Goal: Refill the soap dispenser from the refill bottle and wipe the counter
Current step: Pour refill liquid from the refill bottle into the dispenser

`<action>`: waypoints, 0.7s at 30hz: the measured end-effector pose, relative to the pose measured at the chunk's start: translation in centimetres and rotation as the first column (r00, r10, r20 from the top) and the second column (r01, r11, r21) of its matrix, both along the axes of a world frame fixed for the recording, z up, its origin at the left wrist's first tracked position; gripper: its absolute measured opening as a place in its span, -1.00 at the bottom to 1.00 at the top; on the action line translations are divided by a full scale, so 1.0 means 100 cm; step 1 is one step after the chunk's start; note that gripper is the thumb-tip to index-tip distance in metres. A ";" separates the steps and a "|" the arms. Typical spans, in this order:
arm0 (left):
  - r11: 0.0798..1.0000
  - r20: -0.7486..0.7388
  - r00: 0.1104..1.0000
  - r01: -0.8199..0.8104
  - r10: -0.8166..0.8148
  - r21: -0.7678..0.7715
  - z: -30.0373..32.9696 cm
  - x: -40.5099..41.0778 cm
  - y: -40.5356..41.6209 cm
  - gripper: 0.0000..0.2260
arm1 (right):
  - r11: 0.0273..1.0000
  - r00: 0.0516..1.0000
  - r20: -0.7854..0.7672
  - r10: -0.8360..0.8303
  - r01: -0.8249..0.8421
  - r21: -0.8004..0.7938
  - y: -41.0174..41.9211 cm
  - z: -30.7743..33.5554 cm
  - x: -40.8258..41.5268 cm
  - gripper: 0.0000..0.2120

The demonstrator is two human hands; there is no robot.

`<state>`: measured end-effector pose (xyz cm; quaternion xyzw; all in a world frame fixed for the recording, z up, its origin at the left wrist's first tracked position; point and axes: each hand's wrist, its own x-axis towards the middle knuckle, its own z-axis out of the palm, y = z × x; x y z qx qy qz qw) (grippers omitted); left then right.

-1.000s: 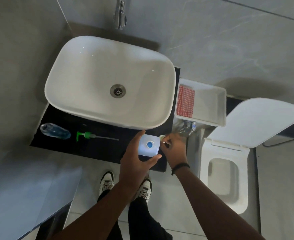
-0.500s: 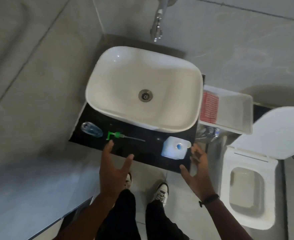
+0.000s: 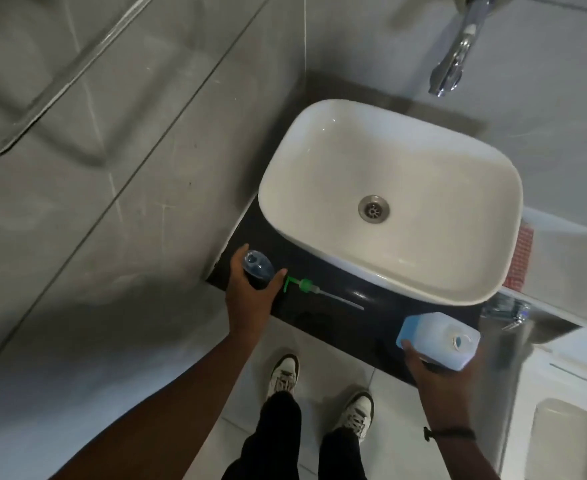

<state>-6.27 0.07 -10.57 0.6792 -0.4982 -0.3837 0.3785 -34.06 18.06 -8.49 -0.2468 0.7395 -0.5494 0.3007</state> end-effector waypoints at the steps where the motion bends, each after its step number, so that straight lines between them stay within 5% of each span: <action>1: 1.000 -0.003 1.000 -0.007 0.007 -0.010 -0.002 -0.001 -0.001 -0.29 | 1.000 1.000 -0.030 0.002 -0.002 -0.008 -0.001 0.000 0.001 -0.20; 6: 0.993 -0.005 0.999 0.048 -0.049 -0.108 0.007 0.004 0.002 -0.47 | 0.996 0.971 -0.220 0.095 -0.093 0.020 -0.012 0.026 0.005 -0.24; 13: 0.955 -0.031 0.960 0.273 -0.278 -0.115 0.057 -0.002 0.020 -0.35 | 0.922 0.880 -0.297 0.371 -0.388 0.005 -0.034 0.103 0.022 -0.12; 21: 0.924 0.018 0.930 0.366 -0.366 -0.109 0.112 -0.010 0.036 -0.35 | 0.780 0.569 -0.564 0.599 -0.574 0.249 -0.078 0.184 0.023 -0.13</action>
